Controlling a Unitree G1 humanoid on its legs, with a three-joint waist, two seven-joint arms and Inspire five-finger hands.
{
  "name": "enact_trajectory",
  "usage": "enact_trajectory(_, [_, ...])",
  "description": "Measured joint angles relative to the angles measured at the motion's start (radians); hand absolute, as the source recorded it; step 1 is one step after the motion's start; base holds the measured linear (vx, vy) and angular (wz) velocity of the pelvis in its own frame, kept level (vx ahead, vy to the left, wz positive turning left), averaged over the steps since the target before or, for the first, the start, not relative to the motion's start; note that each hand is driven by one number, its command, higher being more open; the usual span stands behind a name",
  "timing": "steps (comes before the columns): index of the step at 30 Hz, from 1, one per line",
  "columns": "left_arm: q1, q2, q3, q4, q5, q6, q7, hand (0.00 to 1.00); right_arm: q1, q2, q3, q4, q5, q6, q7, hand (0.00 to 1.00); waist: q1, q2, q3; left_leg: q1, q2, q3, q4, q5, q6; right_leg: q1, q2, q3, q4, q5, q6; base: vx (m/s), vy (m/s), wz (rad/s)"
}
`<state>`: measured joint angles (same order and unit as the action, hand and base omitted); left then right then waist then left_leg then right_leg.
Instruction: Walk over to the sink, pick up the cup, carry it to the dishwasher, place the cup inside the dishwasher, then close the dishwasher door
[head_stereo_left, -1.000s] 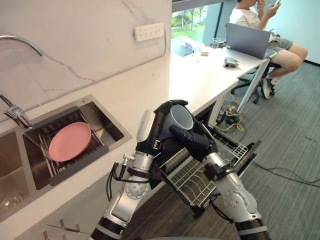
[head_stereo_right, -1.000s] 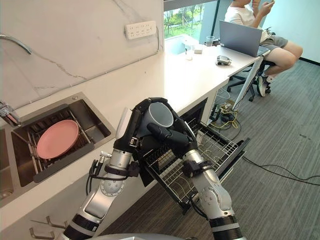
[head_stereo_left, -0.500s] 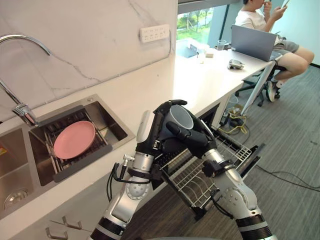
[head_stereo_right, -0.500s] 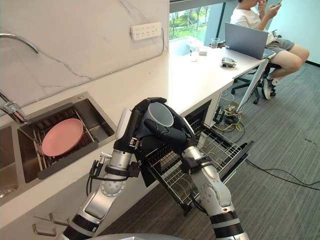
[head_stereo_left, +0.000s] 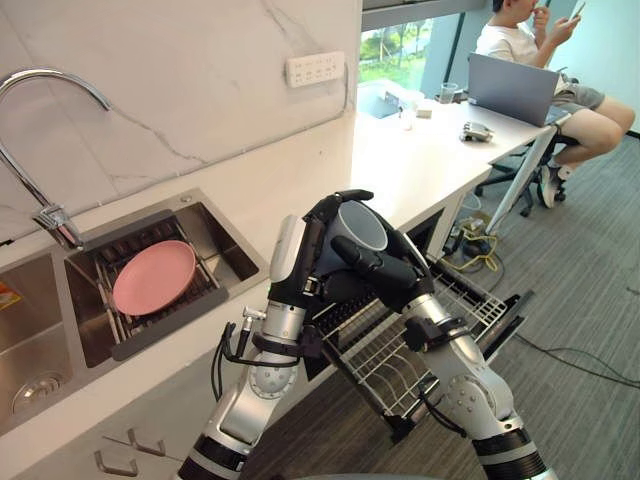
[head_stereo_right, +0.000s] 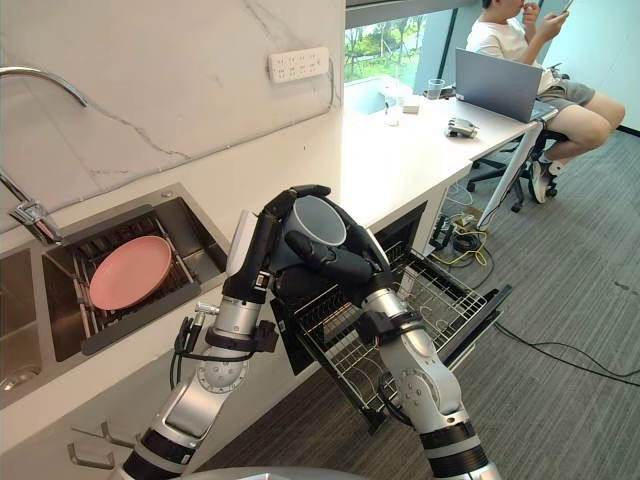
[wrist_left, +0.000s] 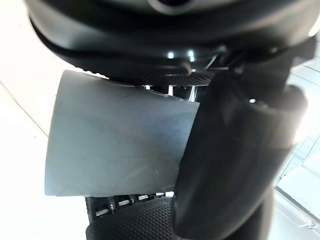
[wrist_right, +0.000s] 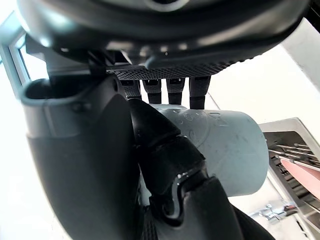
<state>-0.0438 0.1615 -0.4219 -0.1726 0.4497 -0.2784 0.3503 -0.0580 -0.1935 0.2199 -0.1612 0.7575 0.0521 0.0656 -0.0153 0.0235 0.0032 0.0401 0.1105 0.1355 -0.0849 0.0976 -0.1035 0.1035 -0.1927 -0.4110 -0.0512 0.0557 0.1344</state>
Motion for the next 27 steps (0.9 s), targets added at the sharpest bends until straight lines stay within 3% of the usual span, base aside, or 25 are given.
enact_trajectory(2, [0.006,0.000,-0.009,0.000,0.000,0.000,0.004,1.00,0.000,0.012,0.006,-0.022,-0.090,-0.030,-0.066,0.00,-0.001,0.000,0.000,-0.001,0.000,0.001,0.000,0.000,0.000,-0.001,0.000,0.001,0.000,0.000,0.000,0.00,0.000,0.00])
enact_trajectory(8, [0.028,0.003,-0.117,0.000,0.003,-0.009,0.020,1.00,-0.005,0.071,-0.036,-0.022,-0.133,-0.088,-0.242,0.00,0.002,0.000,0.000,-0.001,-0.001,0.002,0.000,0.000,0.000,-0.002,-0.001,0.002,0.000,0.000,0.000,0.00,0.000,0.00])
enact_trajectory(19, [0.034,-0.005,-0.169,-0.065,0.014,-0.063,0.016,1.00,-0.012,0.084,-0.213,-0.007,-0.197,-0.170,-0.419,0.00,-0.001,0.009,-0.006,0.003,-0.001,0.004,-0.001,0.000,0.001,0.001,-0.001,0.003,0.000,0.000,0.001,0.00,0.000,0.00])
enact_trajectory(22, [0.048,-0.015,-0.149,-0.085,-0.102,-0.078,-0.038,1.00,-0.012,0.084,-0.259,-0.006,-0.232,-0.184,-0.443,0.00,-0.001,0.012,-0.008,0.003,-0.001,0.001,-0.001,0.001,0.001,0.002,-0.001,0.001,0.000,0.000,0.001,0.00,0.000,0.00])
enact_trajectory(27, [0.104,-0.025,-0.079,-0.107,-0.325,-0.066,-0.202,1.00,-0.012,0.084,-0.366,-0.004,-0.259,-0.201,-0.474,0.00,-0.001,0.012,-0.008,-0.001,-0.002,-0.006,-0.002,0.003,0.002,0.003,-0.002,-0.007,0.000,0.000,0.001,0.00,0.000,0.05])
